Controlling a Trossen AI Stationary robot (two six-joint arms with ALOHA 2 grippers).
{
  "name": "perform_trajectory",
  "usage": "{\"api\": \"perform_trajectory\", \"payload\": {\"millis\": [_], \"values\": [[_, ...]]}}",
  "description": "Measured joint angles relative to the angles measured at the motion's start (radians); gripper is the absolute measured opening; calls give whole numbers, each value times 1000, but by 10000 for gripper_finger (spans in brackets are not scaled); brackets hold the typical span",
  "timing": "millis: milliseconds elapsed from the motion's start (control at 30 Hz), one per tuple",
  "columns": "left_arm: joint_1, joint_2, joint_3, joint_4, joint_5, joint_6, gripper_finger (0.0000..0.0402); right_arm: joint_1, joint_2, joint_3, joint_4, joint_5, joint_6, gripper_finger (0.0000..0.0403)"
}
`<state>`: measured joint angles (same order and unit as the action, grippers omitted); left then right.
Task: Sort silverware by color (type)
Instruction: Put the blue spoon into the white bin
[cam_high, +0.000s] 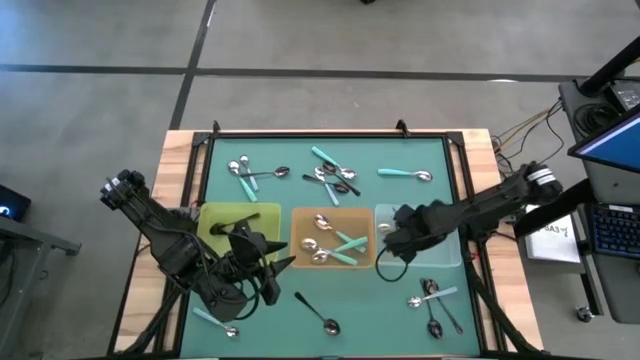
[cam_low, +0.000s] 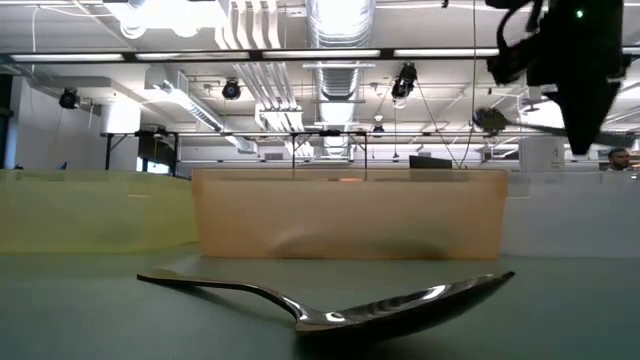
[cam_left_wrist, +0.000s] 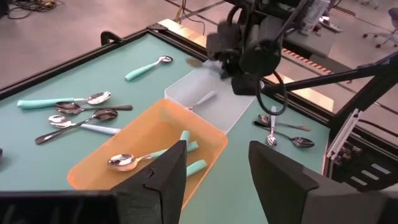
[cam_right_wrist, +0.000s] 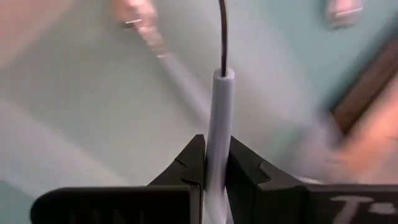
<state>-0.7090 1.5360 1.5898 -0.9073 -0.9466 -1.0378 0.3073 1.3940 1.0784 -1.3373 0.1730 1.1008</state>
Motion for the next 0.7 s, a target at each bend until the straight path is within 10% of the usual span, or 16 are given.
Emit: {"api": "perform_trajectory", "payload": {"millis": [233,433,700], "values": [[0,0,0,1,-5,-7,155,0,-134,-230,307,-51,53,31],[1,0,0,2,-5,-34,155,0,-165,-257,293,-75,120,117],[-6,0,0,2,-2,-48,155,34,-163,-203,348,-334,124,186]]}}
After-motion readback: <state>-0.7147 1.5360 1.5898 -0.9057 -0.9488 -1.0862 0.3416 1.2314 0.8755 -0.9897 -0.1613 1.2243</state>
